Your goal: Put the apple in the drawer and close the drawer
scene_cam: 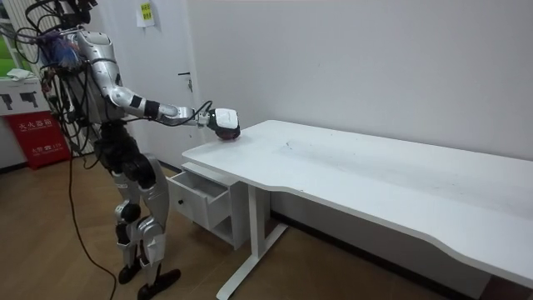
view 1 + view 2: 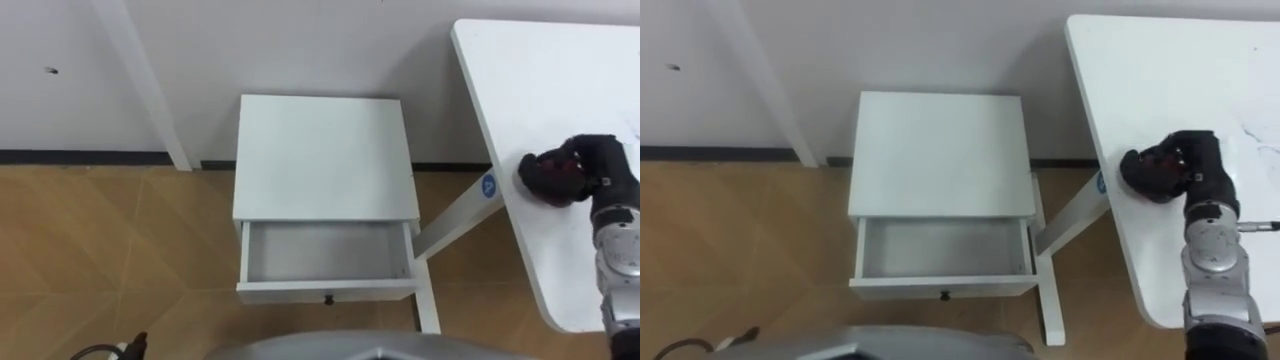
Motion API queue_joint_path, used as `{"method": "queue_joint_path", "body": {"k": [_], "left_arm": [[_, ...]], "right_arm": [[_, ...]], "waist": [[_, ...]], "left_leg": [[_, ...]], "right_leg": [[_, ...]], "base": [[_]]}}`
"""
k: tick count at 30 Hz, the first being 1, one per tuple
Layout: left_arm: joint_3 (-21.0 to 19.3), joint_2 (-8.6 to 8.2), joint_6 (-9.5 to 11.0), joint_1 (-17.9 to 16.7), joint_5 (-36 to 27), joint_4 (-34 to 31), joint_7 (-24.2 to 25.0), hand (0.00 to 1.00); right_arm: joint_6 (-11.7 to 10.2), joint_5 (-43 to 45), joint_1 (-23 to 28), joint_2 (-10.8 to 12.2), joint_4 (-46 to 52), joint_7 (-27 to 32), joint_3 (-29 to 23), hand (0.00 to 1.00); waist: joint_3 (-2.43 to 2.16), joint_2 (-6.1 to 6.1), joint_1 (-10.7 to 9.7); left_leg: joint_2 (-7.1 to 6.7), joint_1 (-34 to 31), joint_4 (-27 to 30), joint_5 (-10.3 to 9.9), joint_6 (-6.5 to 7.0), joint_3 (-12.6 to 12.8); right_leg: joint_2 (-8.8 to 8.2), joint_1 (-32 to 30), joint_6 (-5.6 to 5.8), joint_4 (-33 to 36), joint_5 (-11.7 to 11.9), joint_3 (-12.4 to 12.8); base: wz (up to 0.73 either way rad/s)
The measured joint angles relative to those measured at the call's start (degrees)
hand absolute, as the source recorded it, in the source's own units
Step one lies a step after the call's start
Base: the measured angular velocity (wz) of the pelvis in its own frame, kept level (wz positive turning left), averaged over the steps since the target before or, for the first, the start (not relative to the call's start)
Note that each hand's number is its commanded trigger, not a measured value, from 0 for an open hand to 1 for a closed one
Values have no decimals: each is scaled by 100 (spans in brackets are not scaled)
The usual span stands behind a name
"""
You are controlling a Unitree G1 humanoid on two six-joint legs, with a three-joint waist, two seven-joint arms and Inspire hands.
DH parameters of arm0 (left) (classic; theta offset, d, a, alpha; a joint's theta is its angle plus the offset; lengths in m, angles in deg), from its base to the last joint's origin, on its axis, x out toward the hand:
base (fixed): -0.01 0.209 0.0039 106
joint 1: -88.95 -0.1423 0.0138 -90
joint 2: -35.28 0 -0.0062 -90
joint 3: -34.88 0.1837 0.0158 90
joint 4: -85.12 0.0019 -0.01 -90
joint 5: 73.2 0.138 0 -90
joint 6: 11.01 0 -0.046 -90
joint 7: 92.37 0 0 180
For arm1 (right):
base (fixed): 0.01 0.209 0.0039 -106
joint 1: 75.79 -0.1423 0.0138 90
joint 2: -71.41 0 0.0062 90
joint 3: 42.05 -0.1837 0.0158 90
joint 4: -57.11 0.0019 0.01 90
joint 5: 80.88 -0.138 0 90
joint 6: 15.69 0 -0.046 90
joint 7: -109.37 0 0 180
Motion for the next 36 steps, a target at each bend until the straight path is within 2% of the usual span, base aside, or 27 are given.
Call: {"method": "queue_joint_path", "body": {"k": [1, 5, 8, 11, 13, 15, 18, 23, 30, 31, 32, 33, 34, 36], "left_arm": [[3, 0, 0, 47, 3, 0, -2, 0], [216, 2, 1, 153, -1, 3, -46, 0], [356, -42, 8, 285, -9, 6, -48, 0], [471, -66, 21, 387, -5, 6, -47, 0], [521, -54, 21, 403, -5, 6, -48, 0], [581, -50, 20, 406, -5, 7, -45, 0], [697, -53, 9, 429, -4, 1, -7, 0], [808, -47, 5, 459, -5, 1, 55, 0], [998, -39, -136, 526, -1, 2, 36, 0], [998, -41, -156, 528, -2, 2, 50, 0], [998, -42, -159, 532, -2, 2, 57, 0], [999, -43, -163, 540, -4, 2, 65, 0], [999, -43, -169, 544, -4, 1, 70, 0], [1000, -43, -203, 543, -4, 2, 85, 0]], "right_arm": [[46, 90, 1, 7, 178, -50, 132, 100], [50, 212, -6, 18, 511, -106, 522, 100], [59, 211, -16, 44, 645, -516, 1038, 100], [171, 238, -8, 209, 1050, -946, 1448, 100], [176, 218, -9, 262, 1466, -1223, 1765, 100], [165, 210, -29, 295, 1674, -1373, 1897, 100], [167, 199, -52, 421, 1731, -1539, 1935, 100], [177, 221, -172, 420, 1730, -1836, 2115, 100], [398, 226, -190, 416, 1731, -2226, 2487, 100], [431, 226, -191, 417, 1731, -2286, 2520, 57], [440, 226, -191, 417, 1732, -2315, 2528, 47], [453, 227, -191, 418, 1732, -2352, 2531, 16], [492, 261, -196, 430, 1743, -2377, 2531, 0], [516, 315, -205, 470, 1753, -2437, 2531, 0]], "waist": [[-8, 19, 28], [6, 72, 121], [43, 119, 182], [90, 191, 277], [73, 227, 322], [67, 215, 407], [40, 158, 431], [61, 122, 533], [74, 140, 613], [73, 139, 632], [73, 139, 643], [74, 140, 672], [74, 140, 701], [73, 138, 716]], "left_leg": [[5, -43, 1, 0, 0, 0], [15, -52, 3, 1, -1, -4], [13, -60, -9, 1, -1, -9], [11, -129, -8, 1, 0, -36], [-10, -173, -9, 3, 1, -84], [-12, -174, -9, 3, 1, -129], [-18, -171, -9, 3, 1, -297], [-25, -227, -10, 6, 6, -366], [-24, -273, -2, 8, 9, -376], [-23, -273, -1, 8, 9, -376], [-22, -273, -1, 8, 9, -376], [-21, -277, 1, 8, 9, -376], [-20, -280, 3, 8, 9, -376], [-22, -288, 11, 8, 9, -376]], "right_leg": [[-3, -54, -7, 11, 5, -3], [-5, -57, -13, -2, 22, -12], [-14, -63, -14, -4, 22, -18], [-3, -76, -10, -1, 24, -46], [-36, -97, -9, -1, 24, -109], [-44, -80, -9, -5, 24, -190], [-62, -44, -9, -12, 24, -331], [-78, -39, 2, -15, 30, -370], [-67, -55, 22, -111, 42, -391], [-64, -55, 22, -110, 42, -390], [-64, -55, 22, -110, 42, -389], [-64, -52, 22, -110, 42, -387], [-66, -46, 22, -109, 42, -381], [-70, -44, 22, -109, 42, -380]], "base": [[0], [0], [0], [5], [11], [14], [26], [6], [1], [0], [0], [0], [0], [0]]}}
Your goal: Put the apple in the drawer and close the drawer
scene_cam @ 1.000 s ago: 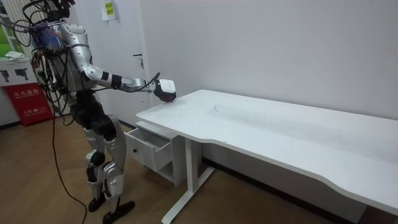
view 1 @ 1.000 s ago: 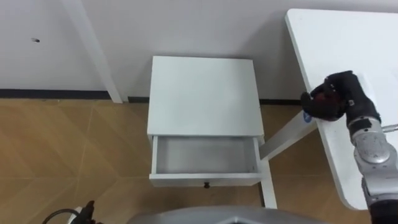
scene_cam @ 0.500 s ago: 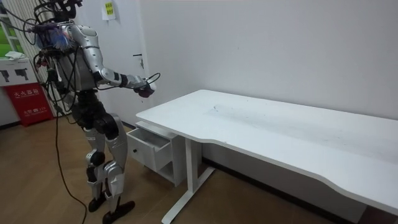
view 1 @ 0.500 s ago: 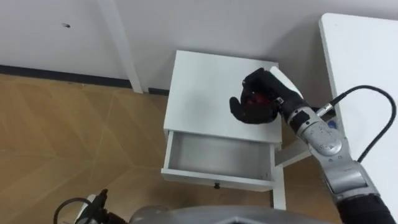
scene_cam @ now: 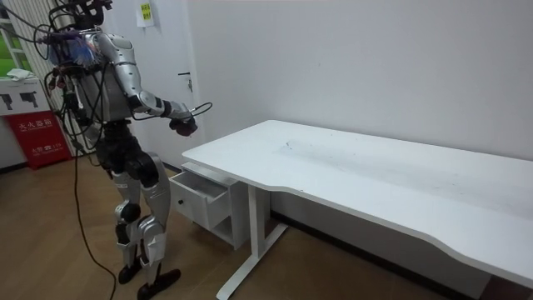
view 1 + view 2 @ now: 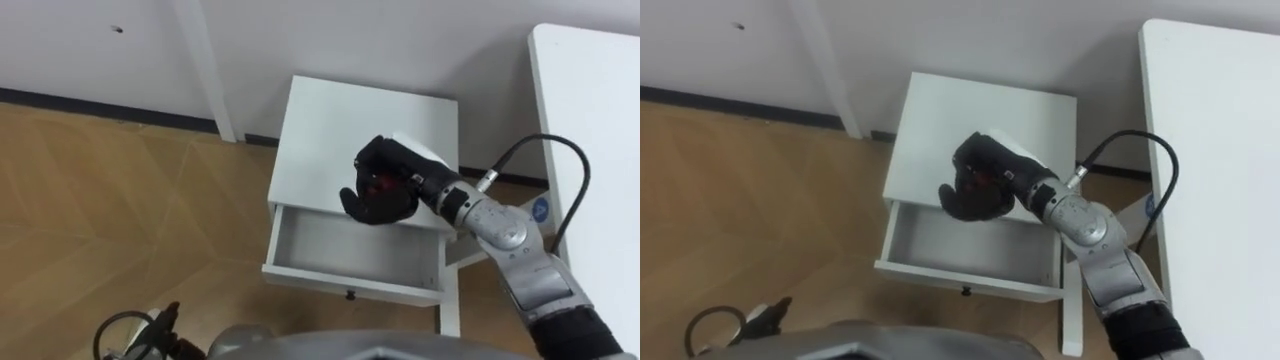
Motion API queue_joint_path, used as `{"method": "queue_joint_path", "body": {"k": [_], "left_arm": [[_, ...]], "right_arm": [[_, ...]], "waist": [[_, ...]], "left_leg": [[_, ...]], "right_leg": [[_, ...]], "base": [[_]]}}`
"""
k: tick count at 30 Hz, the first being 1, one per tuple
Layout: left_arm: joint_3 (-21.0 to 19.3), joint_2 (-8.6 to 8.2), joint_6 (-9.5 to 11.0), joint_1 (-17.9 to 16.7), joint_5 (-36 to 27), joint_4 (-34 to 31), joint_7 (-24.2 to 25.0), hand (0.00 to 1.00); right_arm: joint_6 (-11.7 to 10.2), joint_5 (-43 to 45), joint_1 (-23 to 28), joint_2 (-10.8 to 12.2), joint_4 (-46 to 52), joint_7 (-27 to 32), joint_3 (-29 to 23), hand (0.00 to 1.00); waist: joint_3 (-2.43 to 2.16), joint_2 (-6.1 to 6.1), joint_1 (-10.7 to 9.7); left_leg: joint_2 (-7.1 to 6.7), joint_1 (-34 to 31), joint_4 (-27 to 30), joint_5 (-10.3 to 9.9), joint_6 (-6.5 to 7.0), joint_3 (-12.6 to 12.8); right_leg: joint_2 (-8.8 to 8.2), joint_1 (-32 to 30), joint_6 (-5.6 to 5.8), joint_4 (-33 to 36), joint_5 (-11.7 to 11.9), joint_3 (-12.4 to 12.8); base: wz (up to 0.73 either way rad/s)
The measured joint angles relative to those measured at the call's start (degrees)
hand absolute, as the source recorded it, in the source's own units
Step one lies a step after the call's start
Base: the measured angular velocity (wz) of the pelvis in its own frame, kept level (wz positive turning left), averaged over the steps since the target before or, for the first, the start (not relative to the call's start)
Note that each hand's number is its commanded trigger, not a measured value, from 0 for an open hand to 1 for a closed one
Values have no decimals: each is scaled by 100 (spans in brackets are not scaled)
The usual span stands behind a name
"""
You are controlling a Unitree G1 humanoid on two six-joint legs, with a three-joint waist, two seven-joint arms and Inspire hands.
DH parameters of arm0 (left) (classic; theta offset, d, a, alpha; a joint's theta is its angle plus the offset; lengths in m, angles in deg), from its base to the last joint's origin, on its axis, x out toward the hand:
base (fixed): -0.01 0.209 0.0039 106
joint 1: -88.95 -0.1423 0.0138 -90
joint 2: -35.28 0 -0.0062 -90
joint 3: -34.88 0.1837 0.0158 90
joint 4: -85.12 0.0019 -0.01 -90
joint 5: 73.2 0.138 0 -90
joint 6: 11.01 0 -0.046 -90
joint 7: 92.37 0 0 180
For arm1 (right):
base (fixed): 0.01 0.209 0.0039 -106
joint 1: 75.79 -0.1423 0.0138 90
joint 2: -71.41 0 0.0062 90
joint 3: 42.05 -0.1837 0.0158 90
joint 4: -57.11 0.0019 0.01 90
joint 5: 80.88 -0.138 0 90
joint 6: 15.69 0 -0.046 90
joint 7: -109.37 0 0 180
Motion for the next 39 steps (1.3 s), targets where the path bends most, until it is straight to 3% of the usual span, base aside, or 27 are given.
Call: {"method": "queue_joint_path", "body": {"k": [13, 32, 37, 39], "left_arm": [[226, -2, -72, 57, 3, -6, 27, 0], [230, -21, -116, 49, -6, -20, 24, 0], [208, -36, -171, -22, 1, -78, -21, 0], [64, -50, -171, -45, 2, -80, -36, 0]], "right_arm": [[34, 125, -19, 150, 53, -112, 0, 0], [99, 149, 10, 150, -41, -89, 1, 0], [141, 152, 201, 172, -321, 179, -69, 0], [87, 161, 252, 271, -964, 433, -217, 0]], "waist": [[38, 71, -19], [1, 108, -153], [-16, 85, -180], [-2, 108, -268]], "left_leg": [[3, -94, 88, -1, 2, -51], [0, -108, 107, 1, 5, -82], [-3, -91, 130, -2, 10, -52], [-3, -80, 155, -11, 26, -63]], "right_leg": [[-4, -16, 0, 3, 0, -13], [-18, -11, 0, 6, 0, -94], [-27, 12, 0, 18, 0, -60], [-32, 61, 1, 6, 1, -117]], "base": [[0], [1], [0], [9]]}}
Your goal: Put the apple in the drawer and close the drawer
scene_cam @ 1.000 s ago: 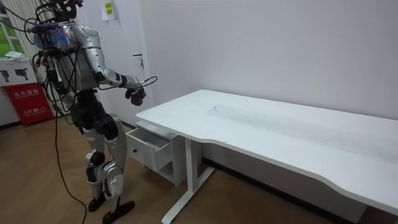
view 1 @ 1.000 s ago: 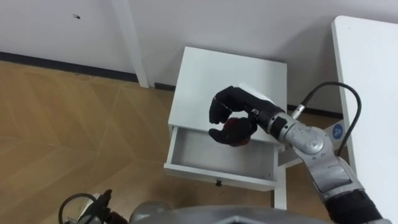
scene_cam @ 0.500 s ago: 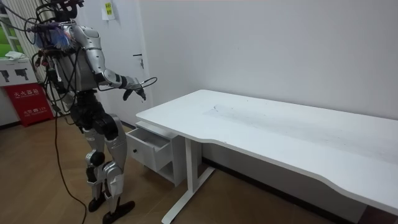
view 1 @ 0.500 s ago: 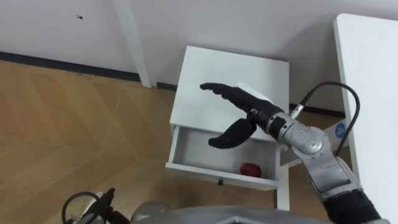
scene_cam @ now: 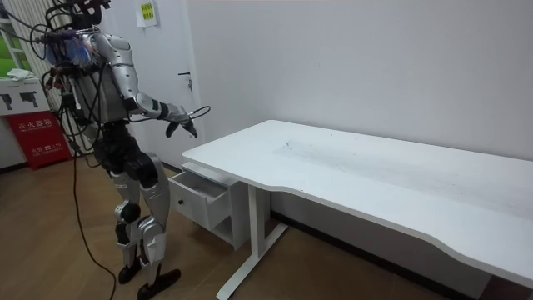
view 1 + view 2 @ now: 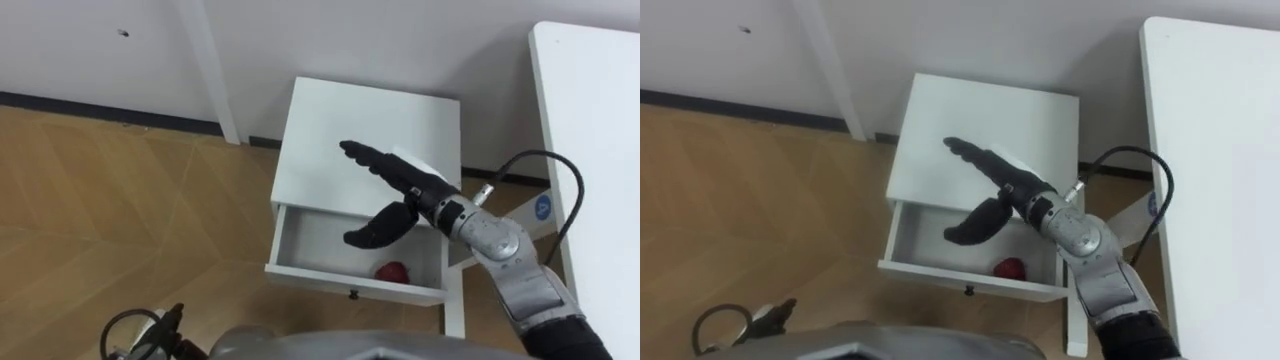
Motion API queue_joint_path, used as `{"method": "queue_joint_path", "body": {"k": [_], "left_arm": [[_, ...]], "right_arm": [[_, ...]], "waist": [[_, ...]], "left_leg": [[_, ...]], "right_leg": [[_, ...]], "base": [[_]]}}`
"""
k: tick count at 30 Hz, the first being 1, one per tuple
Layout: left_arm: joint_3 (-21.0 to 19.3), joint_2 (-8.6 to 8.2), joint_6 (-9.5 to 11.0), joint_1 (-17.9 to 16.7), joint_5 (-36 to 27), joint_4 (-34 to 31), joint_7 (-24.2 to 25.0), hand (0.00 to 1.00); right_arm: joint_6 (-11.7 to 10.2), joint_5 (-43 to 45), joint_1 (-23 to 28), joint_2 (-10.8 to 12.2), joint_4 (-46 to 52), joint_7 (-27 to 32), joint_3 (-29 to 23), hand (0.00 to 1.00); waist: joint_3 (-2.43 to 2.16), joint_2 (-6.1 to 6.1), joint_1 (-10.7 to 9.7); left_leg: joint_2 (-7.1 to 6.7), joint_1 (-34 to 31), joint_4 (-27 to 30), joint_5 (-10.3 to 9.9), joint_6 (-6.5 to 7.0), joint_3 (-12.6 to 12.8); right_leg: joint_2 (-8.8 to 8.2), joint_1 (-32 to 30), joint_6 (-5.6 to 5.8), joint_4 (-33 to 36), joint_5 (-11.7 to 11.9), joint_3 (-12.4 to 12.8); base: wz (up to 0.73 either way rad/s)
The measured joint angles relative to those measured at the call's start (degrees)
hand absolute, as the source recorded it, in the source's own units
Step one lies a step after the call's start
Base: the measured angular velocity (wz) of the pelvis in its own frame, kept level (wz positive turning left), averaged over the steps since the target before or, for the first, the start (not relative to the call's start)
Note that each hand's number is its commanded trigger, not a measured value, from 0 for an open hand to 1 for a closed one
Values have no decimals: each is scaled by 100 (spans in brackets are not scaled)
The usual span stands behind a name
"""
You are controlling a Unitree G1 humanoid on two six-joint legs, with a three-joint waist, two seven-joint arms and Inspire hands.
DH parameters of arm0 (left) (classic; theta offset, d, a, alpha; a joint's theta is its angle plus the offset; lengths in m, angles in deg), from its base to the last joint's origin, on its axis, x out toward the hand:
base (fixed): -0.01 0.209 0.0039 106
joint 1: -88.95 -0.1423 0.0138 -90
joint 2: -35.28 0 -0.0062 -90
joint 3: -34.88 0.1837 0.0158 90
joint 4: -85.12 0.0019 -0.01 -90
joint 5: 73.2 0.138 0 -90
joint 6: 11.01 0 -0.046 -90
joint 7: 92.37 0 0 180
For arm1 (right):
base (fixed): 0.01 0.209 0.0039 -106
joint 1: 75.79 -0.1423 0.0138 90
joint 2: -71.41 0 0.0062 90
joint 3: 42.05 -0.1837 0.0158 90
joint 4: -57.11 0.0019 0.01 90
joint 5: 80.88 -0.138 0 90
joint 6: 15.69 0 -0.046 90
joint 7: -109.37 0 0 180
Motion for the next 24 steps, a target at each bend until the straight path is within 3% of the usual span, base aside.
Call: {"method": "queue_joint_path", "body": {"k": [5, 9, 11, 14, 16, 17, 18, 19, 20, 21, 22, 23, 24], "left_arm": [[-303, -8, 1, -150, 1, 16, -148, 0], [-664, -50, 12, -224, 1, 110, -306, 0], [-803, -61, 17, -205, -2, 130, -341, 0], [-868, -96, 77, -51, -1, 223, -335, 0], [-976, -86, 164, -2, 1, 427, -291, 0], [-1018, -87, 167, -2, 0, 434, -265, 0], [-1032, -88, 160, 1, 2, 457, -251, 0], [-1026, -84, 142, -46, -2, 457, -254, 0], [-1025, -59, 137, -75, -2, 453, -258, 0], [-1023, 29, 81, -107, -3, 459, -258, 0], [-1000, 90, -13, -110, -61, 460, -259, 0], [-985, 102, -53, -115, -108, 460, -260, 0], [-974, 93, -153, -108, -138, 451, -256, 0]], "right_arm": [[-48, -12, 191, 47, -1549, 688, -613, 0], [-118, -83, 203, 86, -2967, 1213, -1324, 0], [-107, -76, 234, 56, -3292, 1373, -1473, 0], [-165, -144, 208, 47, -3628, 1489, -1649, 0], [-174, -142, 223, -30, -4179, 1610, -1943, 0], [-166, -138, 248, -87, -4332, 1636, -2020, 0], [-95, -145, 343, -214, -4516, 1711, -2074, 0], [42, -221, 472, -300, -4656, 1742, -2098, 0], [92, -266, 495, -310, -4739, 1748, -2112, 0], [148, -363, 554, -261, -4941, 1732, -2132, 0], [203, -473, 681, -196, -5031, 1657, -2146, 0], [198, -549, 753, -176, -5092, 1616, -2145, 0], [195, -690, 921, -137, -5158, 1571, -2144, 0]], "waist": [[-56, 65, -109], [-58, 115, -360], [-52, 122, -403], [-32, 199, -474], [-56, 193, -530], [-79, 195, -529], [-86, 293, -533], [-106, 455, -528], [-89, 509, -542], [-90, 479, -678], [-72, 487, -699], [-68, 501, -708], [-59, 546, -729]], "left_leg": [[-1, 21, 28, -27, 40, 12], [-13, 92, 25, -64, 78, 71], [-89, 43, 106, -116, 140, 106], [-82, -128, 429, -285, 266, 150], [-277, -126, 640, -416, 442, 148], [-321, -125, 700, -446, 488, 158], [-309, -155, 859, -545, 576, 128], [-257, -243, 988, -614, 656, 123], [-250, -297, 1028, -626, 689, 121], [-248, -398, 1189, -670, 779, 92], [-216, -505, 1317, -699, 830, 85], [-192, -533, 1339, -710, 849, 87], [-116, -573, 1351, -712, 870, 98]], "right_leg": [[-15, 37, 6, 26, 2, 5], [-60, 15, 73, 247, -51, 21], [-149, -115, 95, 510, -170, 14], [-394, -851, 156, 1960, -257, -28], [-779, -1517, 321, 3434, -64, 97], [-855, -1700, 329, 3741, 89, 171], [-952, -2068, 310, 4329, 602, 219], [-988, -2476, 360, 4793, 1284, 286], [-1000, -2697, 350, 5011, 1626, 350], [-1016, -3209, 296, 5889, 1853, 445], [-982, -3746, 327, 7054, 1473, 449], [-958, -3997, 320, 7642, 1285, 394], [-865, -4518, 289, 8659, 1003, 279]], "base": [[-1], [-2], [-3], [-2], [14], [6], [-4], [-7], [-4], [0], [0], [-6], [-9]]}}
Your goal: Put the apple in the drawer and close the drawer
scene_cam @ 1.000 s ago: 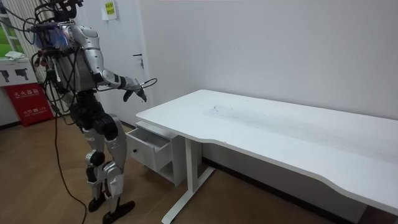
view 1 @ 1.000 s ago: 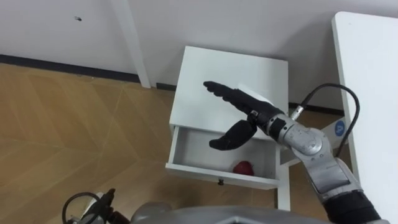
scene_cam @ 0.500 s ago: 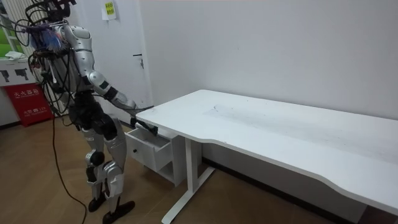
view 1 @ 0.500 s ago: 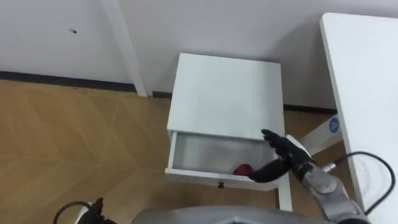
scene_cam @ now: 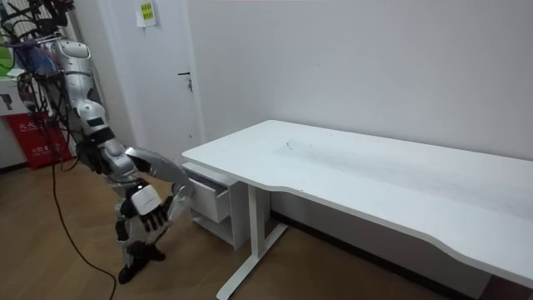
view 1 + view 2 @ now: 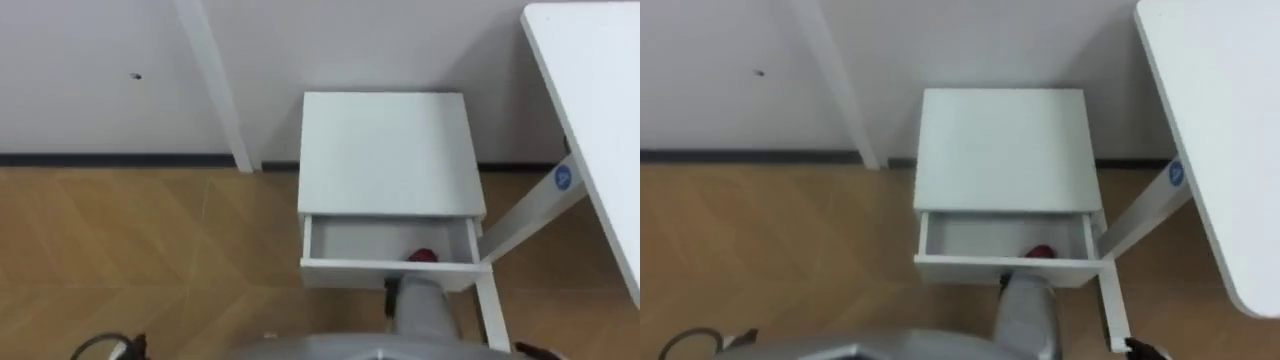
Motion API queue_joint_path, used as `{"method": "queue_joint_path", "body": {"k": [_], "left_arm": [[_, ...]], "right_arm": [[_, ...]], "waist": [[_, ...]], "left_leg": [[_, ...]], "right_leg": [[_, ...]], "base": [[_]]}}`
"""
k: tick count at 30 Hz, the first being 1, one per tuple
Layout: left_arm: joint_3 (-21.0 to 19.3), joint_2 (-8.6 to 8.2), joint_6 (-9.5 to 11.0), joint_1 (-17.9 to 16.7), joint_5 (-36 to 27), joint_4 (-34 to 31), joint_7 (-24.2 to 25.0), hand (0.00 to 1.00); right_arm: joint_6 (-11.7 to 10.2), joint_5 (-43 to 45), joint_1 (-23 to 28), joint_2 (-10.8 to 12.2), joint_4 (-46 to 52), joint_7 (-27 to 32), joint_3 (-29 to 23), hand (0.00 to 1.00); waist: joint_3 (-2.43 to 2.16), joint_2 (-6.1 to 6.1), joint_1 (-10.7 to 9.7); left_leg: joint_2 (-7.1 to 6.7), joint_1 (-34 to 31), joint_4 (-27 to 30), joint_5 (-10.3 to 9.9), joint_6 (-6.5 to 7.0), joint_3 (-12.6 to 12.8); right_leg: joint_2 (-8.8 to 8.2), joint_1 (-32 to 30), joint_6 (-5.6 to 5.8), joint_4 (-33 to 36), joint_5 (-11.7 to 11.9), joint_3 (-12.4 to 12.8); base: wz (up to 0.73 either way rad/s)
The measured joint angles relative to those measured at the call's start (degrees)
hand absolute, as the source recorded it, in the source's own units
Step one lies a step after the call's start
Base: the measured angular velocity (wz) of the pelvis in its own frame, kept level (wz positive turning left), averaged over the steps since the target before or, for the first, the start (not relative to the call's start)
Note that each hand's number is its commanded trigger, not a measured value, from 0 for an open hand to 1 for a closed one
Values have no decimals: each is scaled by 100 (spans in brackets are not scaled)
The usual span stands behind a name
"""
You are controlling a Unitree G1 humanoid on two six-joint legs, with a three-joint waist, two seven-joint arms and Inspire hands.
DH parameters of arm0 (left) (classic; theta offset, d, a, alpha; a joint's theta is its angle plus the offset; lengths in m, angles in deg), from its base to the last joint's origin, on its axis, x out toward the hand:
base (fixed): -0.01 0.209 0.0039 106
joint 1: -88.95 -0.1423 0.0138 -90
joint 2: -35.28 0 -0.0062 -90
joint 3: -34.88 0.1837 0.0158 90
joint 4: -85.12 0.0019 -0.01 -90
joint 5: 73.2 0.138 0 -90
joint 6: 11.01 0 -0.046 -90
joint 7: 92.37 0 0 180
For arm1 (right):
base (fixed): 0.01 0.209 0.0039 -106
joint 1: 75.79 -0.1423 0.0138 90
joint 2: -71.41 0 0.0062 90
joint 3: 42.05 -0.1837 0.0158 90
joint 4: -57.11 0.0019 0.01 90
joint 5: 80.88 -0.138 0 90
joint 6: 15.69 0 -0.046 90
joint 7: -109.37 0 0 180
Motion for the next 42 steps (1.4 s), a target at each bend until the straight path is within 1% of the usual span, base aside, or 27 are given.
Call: {"method": "queue_joint_path", "body": {"k": [1, 2, 4, 7, 9, 11, 14, 15, 17, 18, 19, 20, 21, 22, 23, 24, 26, 27, 28, 30, 31, 35, 38, 39, 40, 41, 42], "left_arm": [[3, -10, -75, 13, 0, 0, 17, 0], [3, -9, -120, 23, -2, 0, 24, 0], [17, -9, -297, 139, -59, 19, 34, 0], [22, -36, -459, 193, -151, 19, 37, 0], [21, -50, -564, 183, -209, 43, 38, 0], [11, -52, -591, 182, -207, 59, 38, 0], [-4, -35, -573, 116, -219, 57, 30, 0], [-4, -30, -571, 57, -263, 57, 27, 0], [-3, -42, -570, -51, -280, 62, 26, 0], [-3, -68, -572, -159, -265, 68, 22, 0], [22, -60, -575, -250, -307, 81, -1, 0], [33, -5, -567, -229, -341, 40, -20, 0], [86, 114, -506, -173, -441, -94, -69, 0], [78, 127, -495, -249, -441, -114, -152, 0], [77, 122, -498, -278, -440, -111, -175, 0], [136, 102, -477, -267, -445, -122, -233, 0], [111, 91, -398, -224, -447, -127, -277, 0], [40, 89, -360, -190, -450, -137, -344, 0], [-69, 95, -346, -156, -438, -186, -437, 0], [-193, 86, -331, -155, -437, -194, -491, 0], [-275, 53, -311, -169, -437, -197, -491, 0], [-284, -45, -132, -116, -442, -216, -482, 0], [-271, -111, -11, -116, -438, -233, -464, 0], [-254, -90, 28, -96, -444, -220, -463, 0], [-182, -119, 90, -20, -437, -220, -463, 0], [-116, -135, 111, 53, -432, -238, -463, 0], [-106, -162, 124, 12, -431, -274, -477, 0]], "right_arm": [[-8, -115, 48, 29, -180, 2, 10, 0], [-7, -182, 47, 37, -280, 6, 57, 0], [-2, -389, 96, 46, -467, 21, 337, 0], [-6, -861, 47, 40, -455, 150, 350, 0], [-20, -1124, -46, 37, -463, 310, 364, 0], [-34, -1262, -168, 37, -453, 403, 403, 0], [-22, -1324, -259, 34, -410, 425, 474, 0], [6, -1357, -270, 34, -410, 427, 518, 0], [115, -1359, -267, 36, -410, 417, 553, 0], [247, -1339, -257, 37, -424, 409, 561, 0], [335, -1297, -260, 72, -403, 407, 518, 0], [346, -1250, -215, 106, -385, 394, 449, 0], [383, -1169, -112, 132, -374, 399, 313, 0], [443, -1161, -45, 131, -377, 409, 319, 0], [450, -1156, -7, 136, -376, 403, 317, 0], [454, -1139, 30, 139, -373, 401, 307, 0], [440, -1107, -87, 135, -370, 412, 205, 0], [392, -1074, -157, 139, -375, 451, 73, 0], [350, -1015, -247, 134, -376, 478, 31, 0], [310, -921, -398, 128, -381, 587, -53, 0], [283, -829, -497, 121, -385, 628, -130, 0], [118, -683, -728, 110, -366, 698, -131, 0], [78, -666, -765, 175, -317, 699, -121, 0], [71, -671, -772, 253, -299, 711, -119, 0], [52, -662, -704, 261, -314, 718, -148, 0], [57, -633, -706, 246, -353, 712, -218, 0], [92, -489, -682, 279, -477, 700, -376, 0]], "waist": [[8, 65, -43], [15, 82, -62], [31, 77, -119], [35, 92, -105], [35, 80, -97], [32, 89, -98], [28, 115, -67], [36, 95, -91], [34, 105, -107], [56, 21, -113], [-18, -234, -126], [17, -274, -138], [79, -176, -132], [96, -239, 26], [120, -313, 5], [131, -370, -5], [91, -430, 10], [75, -422, 17], [43, -501, 36], [49, -525, 101], [38, -553, 96], [20, -563, 58], [-3, -654, 48], [57, -868, 14], [18, -914, -30], [4, -800, -52], [-16, -800, 91]], "left_leg": [[141, -61, 62, -11, 18, -5], [196, -81, 81, -17, 24, -12], [314, -169, 226, -58, 53, -107], [444, -271, 542, -224, 107, -145], [446, -267, 636, -290, 160, -98], [445, -319, 699, -327, 212, -53], [427, -324, 693, -339, 230, 25], [398, -316, 668, -373, 161, 43], [318, -236, 619, -427, -227, 91], [182, -58, 382, -402, -759, 176], [-19, 15, 451, -381, -1225, -21], [97, -142, 828, -411, -815, -180], [342, -426, 1397, -879, -643, -448], [246, -368, 1539, -1030, -679, -448], [209, -261, 1447, -1016, -659, -446], [132, -77, 1129, -886, -662, -438], [4, 115, 507, -582, -629, -314], [-22, 200, 207, -417, -598, -297], [-68, 272, -21, -290, -496, -289], [-73, 448, -285, -200, -401, -300], [-67, 629, -494, -130, -433, -322], [-20, 1026, -944, 7, -623, -357], [-44, 1113, -994, 227, -764, -309], [-78, 718, -354, 209, -808, -238], [-115, 242, -727, 270, -807, -334], [-81, 18, -940, 517, -600, -318], [-88, 18, -856, 653, -613, -81]], "right_leg": [[127, -490, -16, 775, -223, -152], [170, -730, -6, 1070, -313, -214], [112, -1531, 35, 1842, -623, -362], [48, -1992, 12, 2094, -793, -409], [-21, -2025, 30, 2106, -823, -408], [-96, -1994, 28, 2058, -826, -374], [-169, -1518, 30, 1557, -825, -254], [-251, -1201, 36, 1138, -821, -212], [-340, -591, 49, 252, -803, -167], [-342, -51, 11, -613, -791, -144], [-468, 485, 1, -1662, -779, -69], [-522, 678, 70, -2053, -776, -72], [-449, 1013, 228, -2705, -849, 57], [-319, 1579, 324, -3606, -901, 188], [-292, 1945, 351, -4035, -932, 136], [-152, 2504, 415, -4838, -995, 69], [66, 2964, 440, -5787, -1075, 74], [279, 3218, 411, -6438, -1062, 130], [399, 3478, 285, -6995, -1090, 218], [562, 3790, 273, -7505, -1123, 350], [607, 3978, 270, -7700, -1122, 314], [727, 4332, 254, -8076, -1127, 210], [697, 4547, 100, -8295, -1035, 310], [521, 4727, 80, -8540, -1022, 801], [450, 4725, 82, -8637, -1023, 1010], [453, 4683, 108, -8629, -1041, 997], [401, 4570, 185, -8571, -1127, 928]], "base": [[-8], [-3], [9], [7], [-9], [-9], [-13], [-8], [-12], [-17], [0], [24], [5], [-5], [-10], [6], [-8], [-15], [-19], [-26], [-21], [-4], [15], [68], [90], [64], [0]]}}
